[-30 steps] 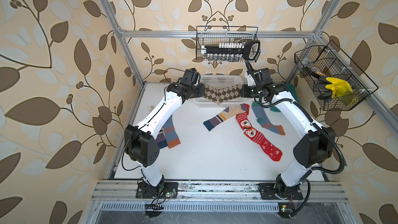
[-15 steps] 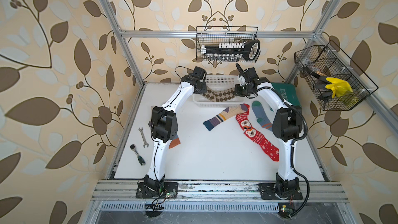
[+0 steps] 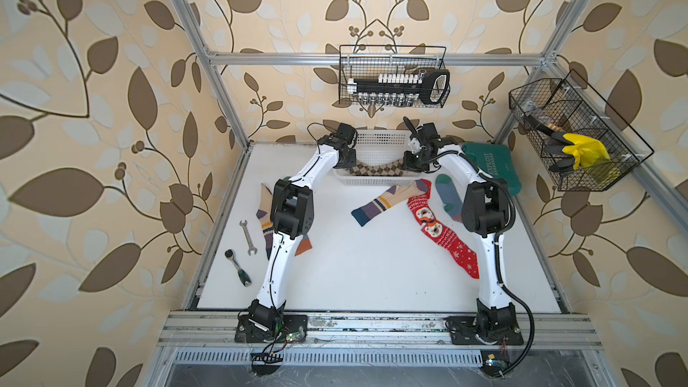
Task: Place the socks together as a pair
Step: Place a pair of socks in the bin, then move the sock to the center of the board.
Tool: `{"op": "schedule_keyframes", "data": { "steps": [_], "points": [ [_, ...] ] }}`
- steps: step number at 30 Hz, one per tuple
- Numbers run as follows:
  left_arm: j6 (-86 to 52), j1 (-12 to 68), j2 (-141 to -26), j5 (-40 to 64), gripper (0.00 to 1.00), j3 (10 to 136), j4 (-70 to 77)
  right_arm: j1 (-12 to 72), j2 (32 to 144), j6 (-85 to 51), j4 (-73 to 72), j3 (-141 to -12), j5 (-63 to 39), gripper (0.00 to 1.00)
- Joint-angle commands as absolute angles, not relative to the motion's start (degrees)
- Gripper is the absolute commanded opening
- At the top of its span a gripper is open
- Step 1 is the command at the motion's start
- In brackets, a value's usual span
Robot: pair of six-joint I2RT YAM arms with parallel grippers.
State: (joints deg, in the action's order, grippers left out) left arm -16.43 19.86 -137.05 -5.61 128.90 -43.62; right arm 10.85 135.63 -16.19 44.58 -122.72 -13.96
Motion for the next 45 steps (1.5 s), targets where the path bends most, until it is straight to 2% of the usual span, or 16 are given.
{"op": "schedule_keyframes", "data": {
  "steps": [1, 3, 5, 6, 9, 12, 17, 22, 26, 29, 32, 34, 41, 45],
  "points": [
    [-13.16, 21.15, -130.83, -7.49, 0.46, 125.03, -37.31, 10.91, 132.44, -15.62, 42.45, -120.78, -13.72, 0.33],
    [-9.33, 24.26, -124.56, -12.2, 0.58, 117.22, -29.19, 11.29, 127.58, -15.98, 38.7, -115.84, -12.86, 0.36],
    [-5.6, 28.21, -118.07, -17.0, 0.62, 109.03, -20.99, 11.92, 122.24, -15.88, 36.11, -111.21, -11.16, 0.38],
    [-3.83, 29.98, -114.99, -18.62, 0.68, 105.47, -17.27, 12.48, 119.35, -15.59, 35.03, -108.97, -10.25, 0.39],
    [-3.32, 33.35, -107.38, -20.88, 0.7, 99.44, -13.73, 14.73, 110.84, -14.11, 33.52, -102.2, -7.54, 0.4],
    [-9.01, 33.61, -100.63, -20.13, 0.71, 94.24, -16.12, 18.27, 103.75, -12.18, 33.22, -94.84, -5.61, 0.42],
    [-19.54, 32.91, -91.67, -20.17, 0.71, 78.53, -18.17, 25.13, 98.29, -12.04, 31.1, -83.06, -3.59, 0.42],
    [-26.43, 32.34, -84.16, -17.73, 0.7, 54.94, -9.91, 32.11, 100.32, -13.3, 23.87, -73.62, -0.79, 0.41],
    [-28.22, 32.32, -77.85, -14.46, 0.71, 41.22, -1.64, 37.2, 105.2, -13.62, 23.67, -76.33, 1.94, 0.42],
    [-29.28, 32.36, -74.36, -11.56, 0.76, 37.55, -0.71, 40.31, 108.92, -13.5, 26.17, -80.96, 4.73, 0.44],
    [-31.1, 32.34, -70.43, -13.56, 0.92, 33.94, 0.54, 42.72, 112.22, -13.92, 26.88, -83.44, 5.2, 0.44],
    [-31.74, 32.25, -68.06, -15.09, 0.99, 32.13, 1.43, 43.49, 114.05, -14.13, 27.4, -84.41, 5.74, 0.45],
    [-32.9, 31.89, -66.45, -18.04, 0.99, 31.22, 0.79, 43.91, 117.75, -14.84, 27.39, -85.33, 5.39, 0.47],
    [-33.33, 31.38, -61.67, -21.17, 0.99, 28.35, 1.26, 43.86, 119.81, -15.17, 28.16, -86.81, 4.88, 0.51]
  ]
}}
